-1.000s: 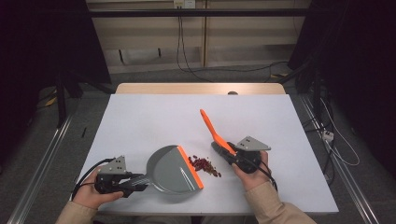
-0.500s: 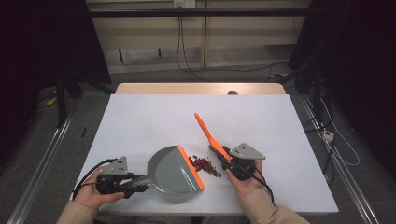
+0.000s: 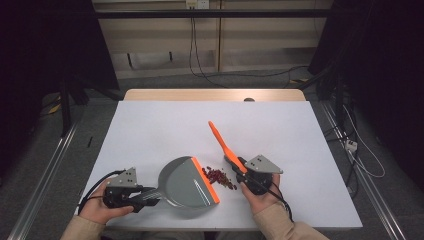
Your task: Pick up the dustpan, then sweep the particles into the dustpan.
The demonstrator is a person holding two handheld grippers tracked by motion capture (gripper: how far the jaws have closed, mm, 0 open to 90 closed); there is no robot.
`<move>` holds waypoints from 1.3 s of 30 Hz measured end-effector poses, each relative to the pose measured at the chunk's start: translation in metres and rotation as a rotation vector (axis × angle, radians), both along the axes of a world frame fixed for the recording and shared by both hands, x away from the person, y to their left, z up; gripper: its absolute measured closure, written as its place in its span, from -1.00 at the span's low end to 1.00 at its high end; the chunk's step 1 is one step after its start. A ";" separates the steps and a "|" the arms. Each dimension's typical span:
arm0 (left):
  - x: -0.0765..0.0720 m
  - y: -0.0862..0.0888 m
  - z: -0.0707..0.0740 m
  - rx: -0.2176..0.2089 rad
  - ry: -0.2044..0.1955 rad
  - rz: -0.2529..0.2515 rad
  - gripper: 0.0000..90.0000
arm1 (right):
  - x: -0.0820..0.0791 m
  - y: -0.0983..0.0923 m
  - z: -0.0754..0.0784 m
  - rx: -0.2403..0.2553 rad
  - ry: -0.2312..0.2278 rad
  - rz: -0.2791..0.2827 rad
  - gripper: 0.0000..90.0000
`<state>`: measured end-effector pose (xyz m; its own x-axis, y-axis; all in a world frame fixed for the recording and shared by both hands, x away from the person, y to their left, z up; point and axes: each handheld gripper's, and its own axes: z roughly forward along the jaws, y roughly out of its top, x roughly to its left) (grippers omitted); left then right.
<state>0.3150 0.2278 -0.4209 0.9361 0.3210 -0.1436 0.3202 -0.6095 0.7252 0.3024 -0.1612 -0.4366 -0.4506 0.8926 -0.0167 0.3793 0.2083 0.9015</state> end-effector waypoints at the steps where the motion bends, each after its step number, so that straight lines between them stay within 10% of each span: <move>1: 0.000 0.000 0.000 0.000 0.001 0.000 0.37 | 0.000 0.001 0.000 0.001 0.001 0.000 0.56; 19: -0.001 -0.008 0.001 -0.007 0.015 0.000 0.37 | -0.009 0.020 -0.004 0.031 0.021 0.002 0.53; 39: -0.002 -0.025 -0.005 0.009 0.036 0.013 0.36 | -0.017 0.045 -0.009 0.208 0.059 -0.010 0.52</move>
<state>0.3131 0.2027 -0.4259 0.9262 0.3344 -0.1743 0.3539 -0.6114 0.7078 0.2853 -0.1162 -0.4453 -0.4367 0.8785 0.1940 0.4336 0.0166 0.9010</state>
